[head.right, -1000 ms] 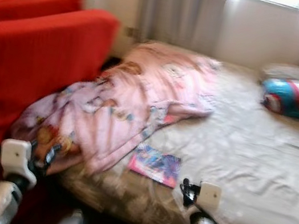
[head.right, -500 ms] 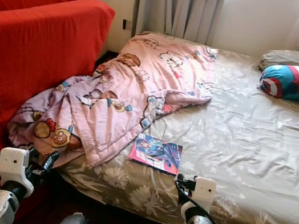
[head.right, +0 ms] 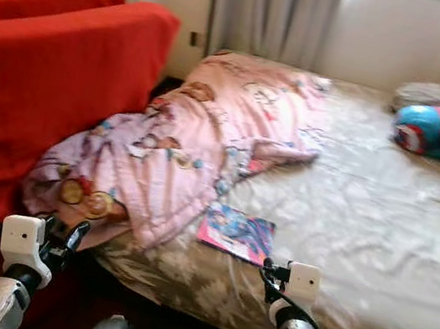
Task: Clean up the room
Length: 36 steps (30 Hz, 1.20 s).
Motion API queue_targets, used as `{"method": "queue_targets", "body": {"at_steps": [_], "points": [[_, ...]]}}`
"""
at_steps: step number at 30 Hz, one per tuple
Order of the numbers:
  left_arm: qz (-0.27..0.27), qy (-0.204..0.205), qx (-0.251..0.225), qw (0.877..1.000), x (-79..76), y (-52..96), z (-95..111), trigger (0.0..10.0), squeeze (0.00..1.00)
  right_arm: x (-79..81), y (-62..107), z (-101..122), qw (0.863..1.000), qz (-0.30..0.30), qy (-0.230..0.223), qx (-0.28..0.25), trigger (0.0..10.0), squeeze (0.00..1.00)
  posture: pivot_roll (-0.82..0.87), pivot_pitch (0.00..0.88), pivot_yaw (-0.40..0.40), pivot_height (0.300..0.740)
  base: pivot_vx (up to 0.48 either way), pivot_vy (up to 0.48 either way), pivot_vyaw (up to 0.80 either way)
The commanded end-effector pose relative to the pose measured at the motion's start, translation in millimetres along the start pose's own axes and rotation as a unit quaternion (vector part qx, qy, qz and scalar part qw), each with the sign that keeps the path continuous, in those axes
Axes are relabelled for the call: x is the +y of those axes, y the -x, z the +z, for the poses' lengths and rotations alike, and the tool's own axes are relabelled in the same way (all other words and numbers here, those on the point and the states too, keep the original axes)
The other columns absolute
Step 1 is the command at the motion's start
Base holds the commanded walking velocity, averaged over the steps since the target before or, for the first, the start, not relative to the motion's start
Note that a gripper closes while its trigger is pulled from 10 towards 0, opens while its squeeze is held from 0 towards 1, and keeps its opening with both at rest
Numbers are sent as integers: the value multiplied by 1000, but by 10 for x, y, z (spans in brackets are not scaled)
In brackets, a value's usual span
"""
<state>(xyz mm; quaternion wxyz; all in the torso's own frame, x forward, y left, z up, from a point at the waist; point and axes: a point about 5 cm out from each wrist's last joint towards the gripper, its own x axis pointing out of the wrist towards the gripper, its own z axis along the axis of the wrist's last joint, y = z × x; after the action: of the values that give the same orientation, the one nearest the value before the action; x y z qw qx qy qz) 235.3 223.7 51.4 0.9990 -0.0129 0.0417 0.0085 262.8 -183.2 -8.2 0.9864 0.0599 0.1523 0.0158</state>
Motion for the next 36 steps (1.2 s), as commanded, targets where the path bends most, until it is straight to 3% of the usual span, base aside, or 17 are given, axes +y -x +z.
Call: {"method": "queue_targets", "body": {"at_steps": [1, 14, 24, 36], "points": [[0, 1, -1, 1000, 8, -18, 29, 10000, 0, 42, -37, 47, 1000, 8, 0, -6, 10000, 0, 71, 2, -19, 652, 281, 0, 0], [1, 1, -3, 1000, 9, -14, 52, 10000, 0, 44, -56, 61, 1000, -7, -11, -8, 10000, 0, 77, 19, -14, 652, 282, 0, 0], [3, -4, -1, 1000, 41, 21, 63, 10000, 0, -94, -72, 68, 998, -61, -32, 3, 10000, 0, 93, 38, -7, 652, 0, 0, 0], [3, -6, 0, 1000, 41, 20, 79, 10000, 0, -100, -107, 114, 998, -61, -30, 1, 10000, 0, 94, 57, -8, 652, 170, 0, 0]]}}
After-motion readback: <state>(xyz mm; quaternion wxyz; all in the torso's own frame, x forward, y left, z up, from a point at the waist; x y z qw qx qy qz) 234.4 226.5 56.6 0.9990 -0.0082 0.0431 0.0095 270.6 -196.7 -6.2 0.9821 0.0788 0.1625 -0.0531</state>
